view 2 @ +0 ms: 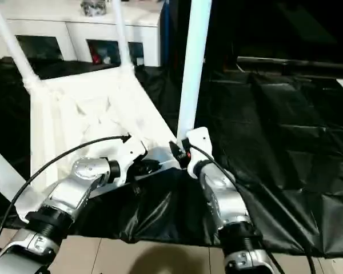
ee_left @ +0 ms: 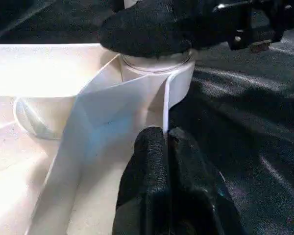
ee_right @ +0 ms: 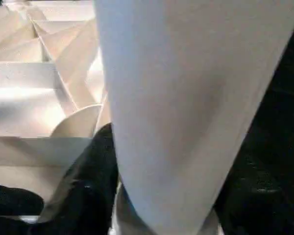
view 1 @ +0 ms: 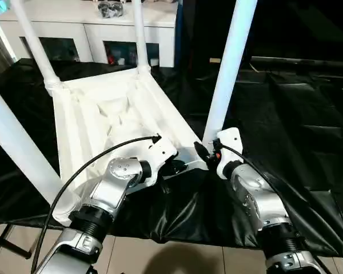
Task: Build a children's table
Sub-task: Rotate leg to tighten
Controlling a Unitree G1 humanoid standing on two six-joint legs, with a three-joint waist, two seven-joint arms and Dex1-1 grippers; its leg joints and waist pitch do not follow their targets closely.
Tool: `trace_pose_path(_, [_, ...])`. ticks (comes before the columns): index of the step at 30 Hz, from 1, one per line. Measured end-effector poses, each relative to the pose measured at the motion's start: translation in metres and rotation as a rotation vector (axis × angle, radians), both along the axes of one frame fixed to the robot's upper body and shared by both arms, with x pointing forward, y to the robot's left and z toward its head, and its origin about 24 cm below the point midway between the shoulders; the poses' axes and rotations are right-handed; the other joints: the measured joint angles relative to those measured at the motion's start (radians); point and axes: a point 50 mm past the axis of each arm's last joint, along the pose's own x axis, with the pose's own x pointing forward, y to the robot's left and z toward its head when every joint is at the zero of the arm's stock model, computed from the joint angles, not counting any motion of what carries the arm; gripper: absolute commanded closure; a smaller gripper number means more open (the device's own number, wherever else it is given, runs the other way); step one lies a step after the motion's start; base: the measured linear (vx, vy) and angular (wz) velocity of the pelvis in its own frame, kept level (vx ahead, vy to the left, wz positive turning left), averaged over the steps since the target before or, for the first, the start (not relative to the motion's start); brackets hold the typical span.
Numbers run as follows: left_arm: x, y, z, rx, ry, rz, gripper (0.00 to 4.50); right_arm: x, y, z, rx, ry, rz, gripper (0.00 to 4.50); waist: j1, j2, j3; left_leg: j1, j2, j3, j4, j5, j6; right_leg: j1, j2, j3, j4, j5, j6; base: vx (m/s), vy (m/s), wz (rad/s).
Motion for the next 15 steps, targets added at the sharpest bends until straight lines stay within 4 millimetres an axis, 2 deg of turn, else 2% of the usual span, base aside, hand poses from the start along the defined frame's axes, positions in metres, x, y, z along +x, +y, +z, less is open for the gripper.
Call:
trace_pose_path(2, [0.0, 0.0, 0.0, 0.001, -0.005, -0.012, 4.5, 0.0, -0.001, 0.0, -0.001, -0.003, 0.01, 1.43, 0.0, -0.001, 0.001, 0.0, 0.0, 0.0, 0.0, 0.0, 0.0, 0.0, 0.0, 0.0, 0.0, 0.0, 0.0, 0.0, 0.0, 0.0])
trace_pose_path(5, [-0.002, -0.001, 0.002, 0.001, -0.018, -0.032, 4.5, -0.004, -0.009, 0.002, -0.002, -0.009, 0.057, 1.43, 0.004, -0.005, 0.003, -0.001, 0.0, 0.0, -0.001, 0.0, 0.0, -0.001, 0.0, 0.0, 0.0, -0.001, 0.001, 0.0, 0.0, 0.0])
trace_pose_path(9, [-0.005, -0.007, 0.005, -0.024, -0.027, -0.057, 4.5, -0.014, -0.035, 0.007, -0.007, -0.009, 0.168, 1.43, 0.025, -0.008, 0.005, -0.01, 0.0, 0.0, -0.001, 0.0, 0.0, -0.006, -0.001, -0.001, -0.001, 0.001, -0.002, 0.0, 0.0, 0.0])
trace_pose_path(10, [-0.005, -0.008, 0.005, -0.032, -0.026, -0.059, 4.06, -0.016, -0.042, 0.009, -0.009, -0.009, 0.186, 1.39, 0.029, -0.008, 0.005, -0.011, 0.0, 0.0, -0.001, -0.001, 0.001, -0.007, -0.001, -0.001, -0.001, 0.001, -0.002, 0.0, 0.0, 0.0])
trace_pose_path(13, [-0.004, -0.01, 0.01, -0.091, -0.032, -0.046, 3.95, -0.023, -0.06, 0.016, -0.007, -0.016, 0.251, 1.39, 0.034, -0.01, 0.007, -0.016, 0.0, 0.001, 0.0, -0.001, 0.002, -0.012, 0.0, -0.002, 0.0, 0.001, -0.002, 0.0, 0.0, 0.0])
trace_pose_path(15, [-0.004, -0.011, 0.016, -0.119, -0.054, -0.053, 3.69, -0.026, -0.065, 0.017, -0.008, -0.012, 0.289, 1.39, 0.034, -0.01, 0.007, -0.018, 0.001, 0.0, 0.001, -0.001, 0.003, -0.014, 0.0, -0.002, 0.0, 0.001, -0.003, 0.0, 0.0, 0.0])
